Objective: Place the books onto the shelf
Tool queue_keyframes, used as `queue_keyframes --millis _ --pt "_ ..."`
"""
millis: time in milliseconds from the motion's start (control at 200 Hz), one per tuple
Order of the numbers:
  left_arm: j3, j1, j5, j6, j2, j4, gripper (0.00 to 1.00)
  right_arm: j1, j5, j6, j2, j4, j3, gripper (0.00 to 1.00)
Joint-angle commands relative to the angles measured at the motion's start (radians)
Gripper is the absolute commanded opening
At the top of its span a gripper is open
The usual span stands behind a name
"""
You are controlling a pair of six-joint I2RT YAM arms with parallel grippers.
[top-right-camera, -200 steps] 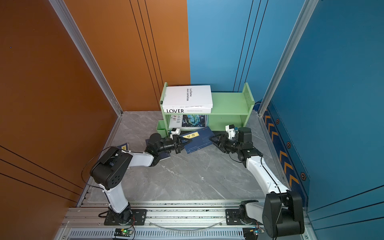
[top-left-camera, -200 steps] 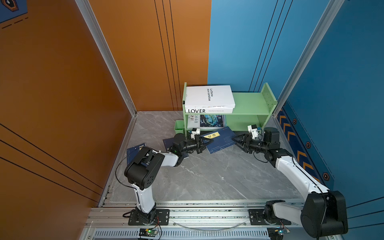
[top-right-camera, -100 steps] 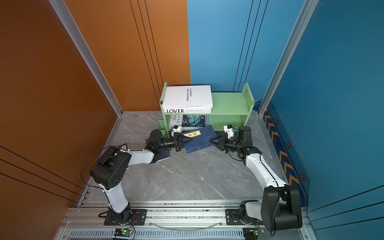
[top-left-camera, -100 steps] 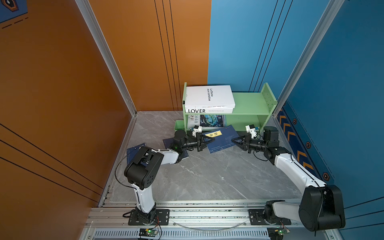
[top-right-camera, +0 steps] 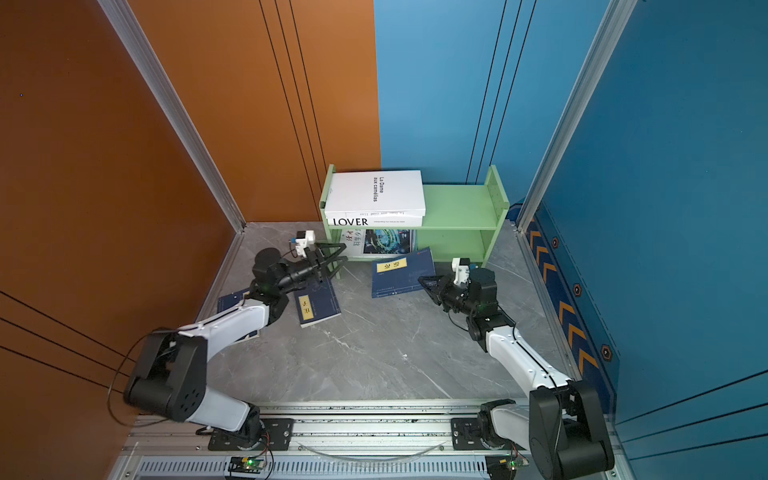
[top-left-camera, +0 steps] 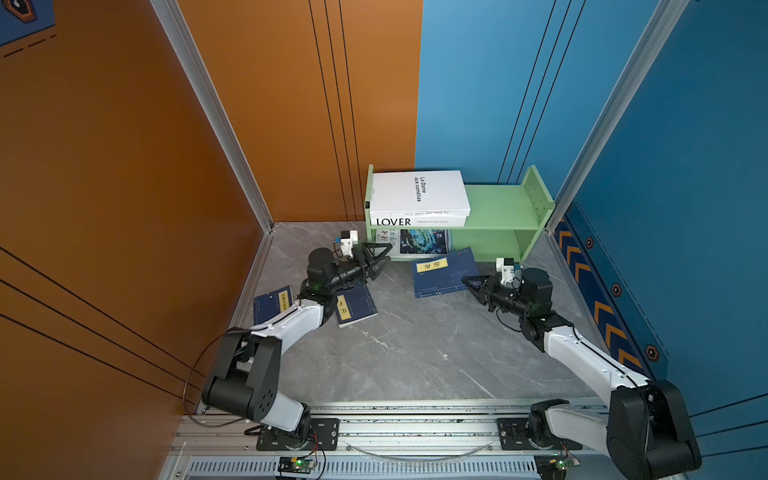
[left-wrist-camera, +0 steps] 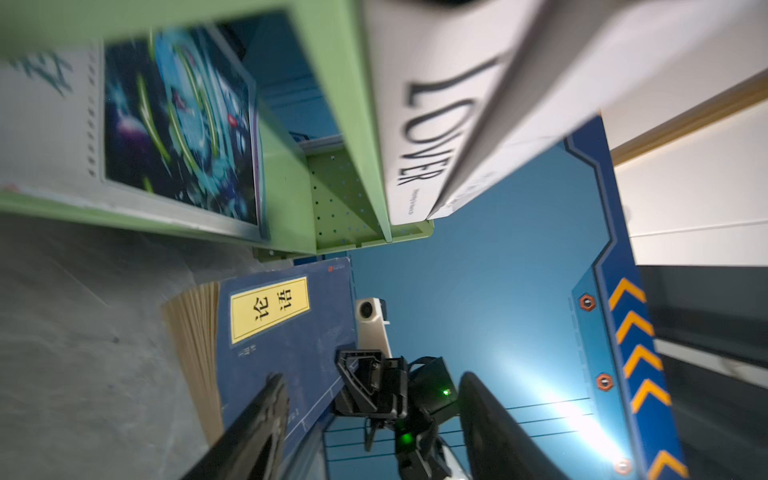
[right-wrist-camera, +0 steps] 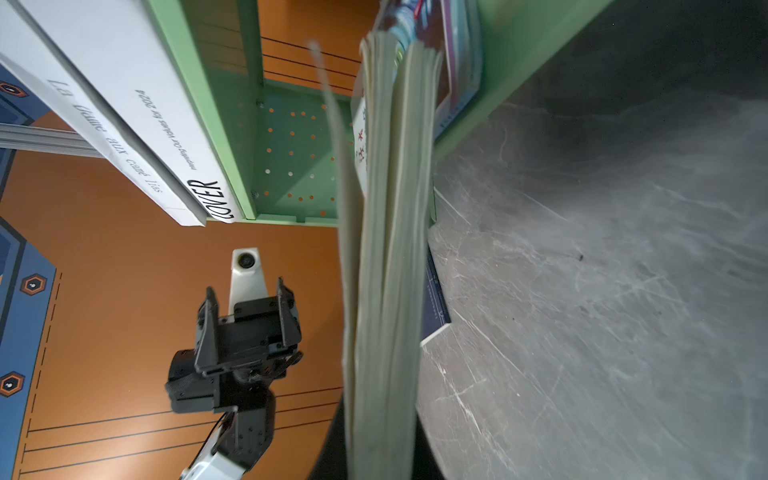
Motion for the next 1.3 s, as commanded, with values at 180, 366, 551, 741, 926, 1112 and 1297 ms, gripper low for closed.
queue_keyframes --millis 180,366,551,741,926,1112,1297 --pt "0.063 0.079 -0.366 0.530 -0.494 -0.939 0.90 0.051 0.093 0.043 0.125 0.176 0.115 0.07" --pt "-0.002 0.167 -0.373 0.524 -0.645 -1.019 0.92 0.074 0.109 0.078 0.229 0.257 0.169 0.07" --pt "-0.051 0.192 -0.377 0.510 -0.685 -1.033 0.93 0.107 0.142 0.098 0.347 0.337 0.249 0.07" --pt "-0.065 0.196 -0.370 0.516 -0.698 -1.034 0.93 0.134 0.183 0.172 0.490 0.487 0.301 0.07" --pt "-0.079 0.198 -0.381 0.536 -0.721 -1.063 0.94 0.174 0.223 0.160 0.593 0.546 0.363 0.07" --pt "-0.102 0.200 -0.392 0.533 -0.756 -1.086 0.94 0.190 0.271 0.131 0.641 0.577 0.390 0.07" --pt "-0.134 0.200 -0.387 0.505 -0.779 -1.071 0.94 0.207 0.309 0.078 0.660 0.512 0.423 0.11"
